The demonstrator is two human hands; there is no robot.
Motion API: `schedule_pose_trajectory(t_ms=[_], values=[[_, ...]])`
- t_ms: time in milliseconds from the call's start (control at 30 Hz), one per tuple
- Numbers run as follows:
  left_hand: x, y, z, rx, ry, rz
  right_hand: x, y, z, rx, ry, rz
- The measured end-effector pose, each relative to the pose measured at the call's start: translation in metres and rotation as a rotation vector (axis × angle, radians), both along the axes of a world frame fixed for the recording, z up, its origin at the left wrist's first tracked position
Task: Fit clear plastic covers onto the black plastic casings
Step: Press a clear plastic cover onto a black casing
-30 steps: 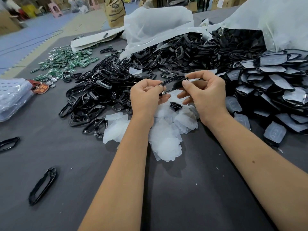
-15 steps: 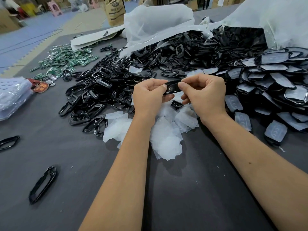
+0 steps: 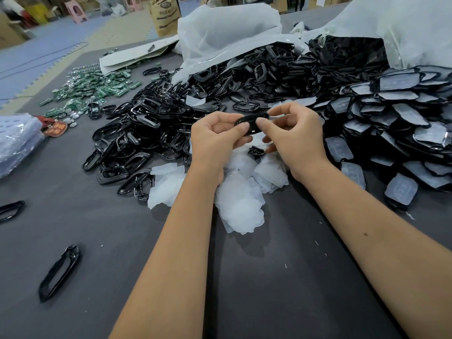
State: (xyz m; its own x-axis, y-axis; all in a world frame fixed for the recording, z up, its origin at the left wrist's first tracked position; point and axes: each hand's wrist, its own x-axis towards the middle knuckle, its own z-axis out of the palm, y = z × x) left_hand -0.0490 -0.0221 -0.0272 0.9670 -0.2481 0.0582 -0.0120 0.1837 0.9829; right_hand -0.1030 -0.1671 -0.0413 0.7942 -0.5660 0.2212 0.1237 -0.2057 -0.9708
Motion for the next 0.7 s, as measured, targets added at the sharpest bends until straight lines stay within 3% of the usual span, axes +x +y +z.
schedule_pose_trajectory(t_ms=[167, 367, 700], values=[[-0.0001, 0.0002, 0.0015, -0.026, 0.03, -0.025, -0.0026, -0.002, 0.0064, 0.176, -0.029, 0.172], [-0.0017, -0.0002, 0.0014, -0.011, -0.018, -0.064, -0.004, -0.0023, 0.0059, 0.17, -0.016, 0.196], [-0.0016, -0.0021, 0.0024, 0.101, -0.205, 0.04, -0.0029, 0.0045, 0.0019, -0.105, -0.037, -0.023]])
